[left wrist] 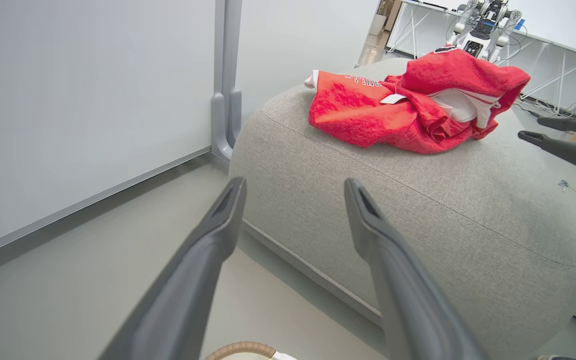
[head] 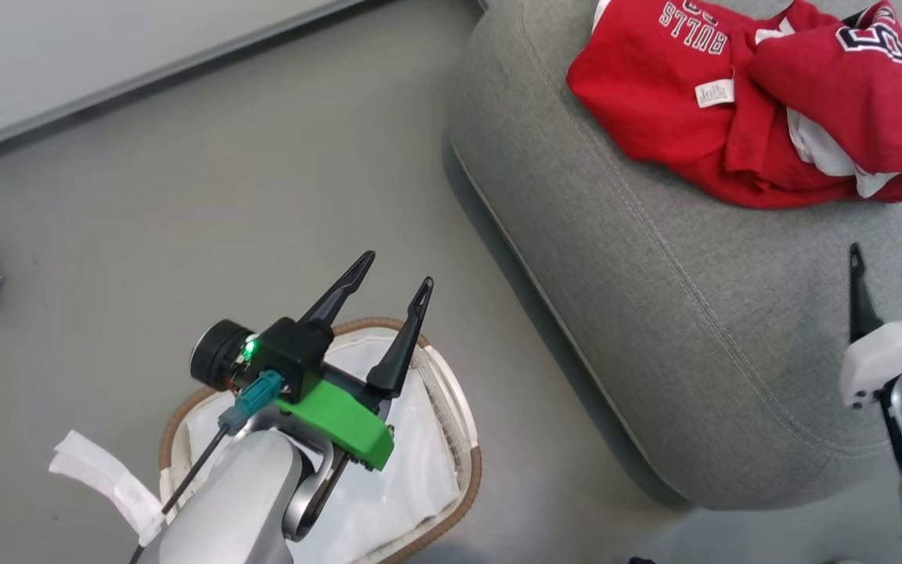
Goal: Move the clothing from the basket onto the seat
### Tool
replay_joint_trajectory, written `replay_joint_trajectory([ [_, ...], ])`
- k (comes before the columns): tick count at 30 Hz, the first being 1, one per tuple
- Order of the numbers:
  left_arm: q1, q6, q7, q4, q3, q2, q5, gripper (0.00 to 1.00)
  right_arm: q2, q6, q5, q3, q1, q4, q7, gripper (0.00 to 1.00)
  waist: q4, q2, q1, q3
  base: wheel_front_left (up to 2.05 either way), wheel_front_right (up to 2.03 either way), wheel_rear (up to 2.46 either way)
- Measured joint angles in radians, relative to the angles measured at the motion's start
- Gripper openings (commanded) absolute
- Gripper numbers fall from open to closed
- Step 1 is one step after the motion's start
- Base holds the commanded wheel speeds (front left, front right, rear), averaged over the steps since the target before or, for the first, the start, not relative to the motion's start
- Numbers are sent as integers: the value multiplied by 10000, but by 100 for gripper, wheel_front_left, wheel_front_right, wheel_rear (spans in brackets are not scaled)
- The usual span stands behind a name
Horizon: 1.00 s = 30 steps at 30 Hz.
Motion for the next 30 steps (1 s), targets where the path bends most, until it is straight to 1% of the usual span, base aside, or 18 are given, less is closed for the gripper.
replay_joint_trajectory([
  [2,215,0,0,40,303,-96,138,100,140,0,44,311,322,-313,0,100,76,0,0,-239,0,0,0],
  [6,639,0,0,71,1039,-303,529,100,660,0,520,807,802,-1007,0,100,358,0,0,-652,0,0,0],
  [9,1004,0,-2,104,1753,-468,859,100,986,0,978,1172,977,-1490,0,100,687,0,0,-859,0,0,0],
  [11,1249,0,0,142,2230,-616,1051,100,1252,0,1503,1315,983,-1730,0,100,943,0,0,-1003,0,0,0],
  [18,1893,0,0,337,3653,-984,1595,100,1549,0,1889,2243,1000,-2224,0,100,1913,0,0,-1384,0,0,0],
  [24,2338,0,0,602,4644,-1252,1732,100,1624,0,1946,2435,1117,-2230,0,100,2728,0,0,-1682,0,0,0],
  [30,2819,0,0,729,5204,-1375,1864,100,1634,0,2182,2571,1474,-2174,0,100,3282,0,0,-2117,0,0,0],
])
